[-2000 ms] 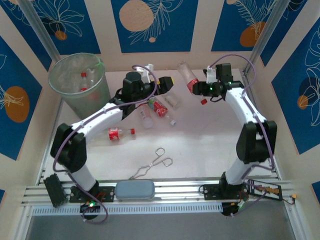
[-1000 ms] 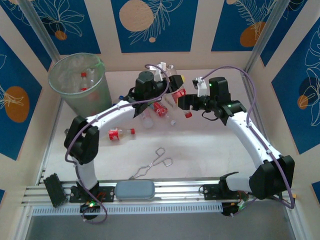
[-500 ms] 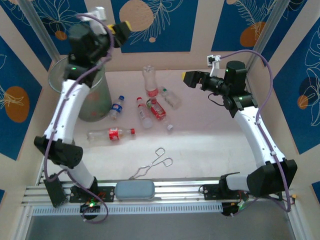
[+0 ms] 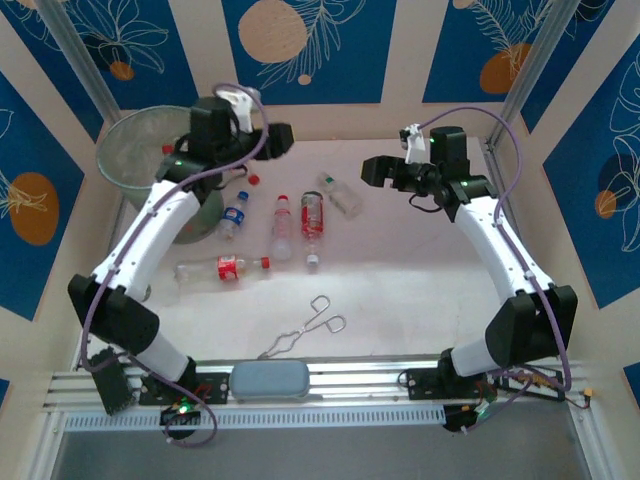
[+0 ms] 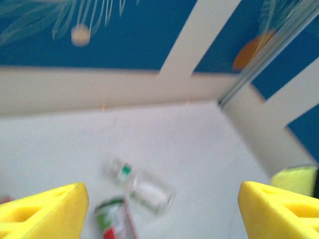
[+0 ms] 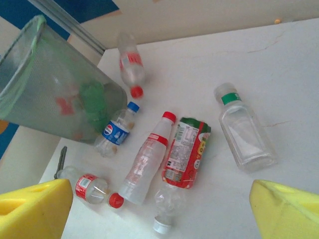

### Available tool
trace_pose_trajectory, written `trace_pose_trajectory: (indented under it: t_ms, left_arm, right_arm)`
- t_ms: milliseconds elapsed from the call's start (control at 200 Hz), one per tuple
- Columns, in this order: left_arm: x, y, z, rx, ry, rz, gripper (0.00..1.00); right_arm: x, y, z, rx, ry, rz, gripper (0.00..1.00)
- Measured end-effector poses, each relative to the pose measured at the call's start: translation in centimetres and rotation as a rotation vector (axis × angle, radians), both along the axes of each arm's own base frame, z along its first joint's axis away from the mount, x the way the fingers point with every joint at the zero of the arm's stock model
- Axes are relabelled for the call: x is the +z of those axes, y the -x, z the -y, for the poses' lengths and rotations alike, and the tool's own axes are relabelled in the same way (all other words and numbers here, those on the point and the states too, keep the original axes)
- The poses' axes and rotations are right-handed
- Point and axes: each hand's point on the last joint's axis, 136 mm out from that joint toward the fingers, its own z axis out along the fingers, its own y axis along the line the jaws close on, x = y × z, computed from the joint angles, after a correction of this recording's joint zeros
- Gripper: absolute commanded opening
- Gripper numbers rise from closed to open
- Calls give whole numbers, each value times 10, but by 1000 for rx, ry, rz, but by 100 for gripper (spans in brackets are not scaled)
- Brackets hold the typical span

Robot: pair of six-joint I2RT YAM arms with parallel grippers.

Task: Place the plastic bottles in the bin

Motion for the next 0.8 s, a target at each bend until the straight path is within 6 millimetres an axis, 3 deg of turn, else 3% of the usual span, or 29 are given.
trace_pose_trajectory:
  t_ms: [75,180,325,390,565,795]
  left_arm:
    - [-26,5,6,1,-39,-51,85]
    - [-42,4,9,25,-73,-68,91]
    - [-62,-16,7,110,-126,-60,94]
    - [-77,-31,4,166,-156,-65,100]
    - [-125,-85,6,302,-284,-109,100]
    - [-159,-152,20,455,-390,-109,100]
  right_arm:
    - [-2,-3,-3,5,9,-1,91]
    - [-7,-9,-5,6,17,-10,91]
    - [-19,-15,-9,10,25,-38,91]
    - [-24,-17,-12,14,27,-46,91]
    - [-29,-22,-13,17,29,-50,91]
    - [-34,-32,-15,24,36,-54,90]
